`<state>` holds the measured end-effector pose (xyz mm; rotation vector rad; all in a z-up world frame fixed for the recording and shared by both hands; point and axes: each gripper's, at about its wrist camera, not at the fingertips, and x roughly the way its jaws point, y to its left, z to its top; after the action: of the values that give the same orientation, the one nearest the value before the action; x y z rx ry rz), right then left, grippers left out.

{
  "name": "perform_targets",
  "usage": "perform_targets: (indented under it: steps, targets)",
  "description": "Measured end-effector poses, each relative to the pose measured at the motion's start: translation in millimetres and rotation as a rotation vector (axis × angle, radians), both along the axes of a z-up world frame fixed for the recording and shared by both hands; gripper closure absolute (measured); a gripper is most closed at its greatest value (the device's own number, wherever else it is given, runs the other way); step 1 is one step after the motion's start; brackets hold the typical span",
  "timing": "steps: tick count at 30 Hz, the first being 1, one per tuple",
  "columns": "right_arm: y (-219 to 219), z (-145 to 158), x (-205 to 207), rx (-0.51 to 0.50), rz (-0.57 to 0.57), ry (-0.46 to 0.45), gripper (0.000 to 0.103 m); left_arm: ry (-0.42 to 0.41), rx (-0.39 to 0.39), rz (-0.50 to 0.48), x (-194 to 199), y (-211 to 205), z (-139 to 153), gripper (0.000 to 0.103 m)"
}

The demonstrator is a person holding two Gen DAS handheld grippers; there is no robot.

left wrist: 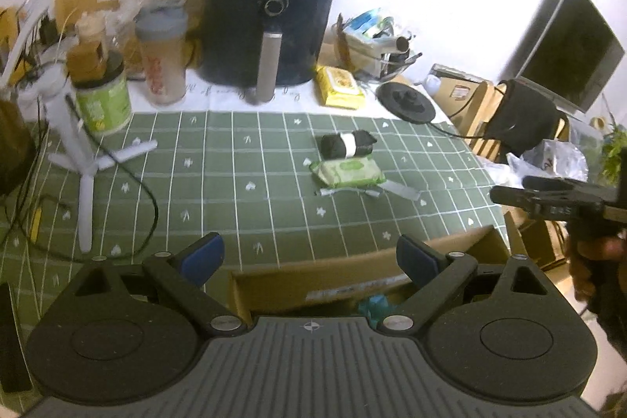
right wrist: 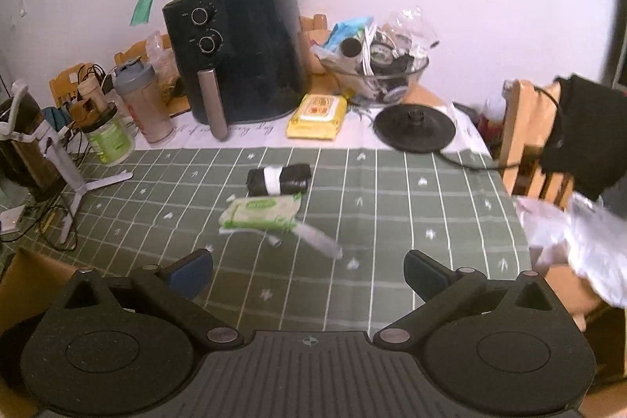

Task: Organize soft objects
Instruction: 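Move both grippers back over the table toward the green wipes pack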

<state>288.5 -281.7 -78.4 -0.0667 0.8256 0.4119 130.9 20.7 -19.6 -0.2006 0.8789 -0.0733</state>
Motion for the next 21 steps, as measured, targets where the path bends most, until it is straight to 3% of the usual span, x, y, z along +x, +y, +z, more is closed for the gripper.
perform_targets:
  steps: [9, 13, 21]
  targets:
    - [14, -34, 47, -0.086, 0.056, 0.011, 0.0, -0.074, 0.016, -0.013, 20, 10, 26, 0.007]
    - [20, -53, 60, -0.11, 0.076, 0.034, 0.0, -0.082, 0.045, -0.026, 25, 14, 31, 0.007]
    - [33, -84, 80, -0.125, 0.127, 0.11, 0.002, -0.068, 0.031, -0.007, 29, 24, 26, 0.007]
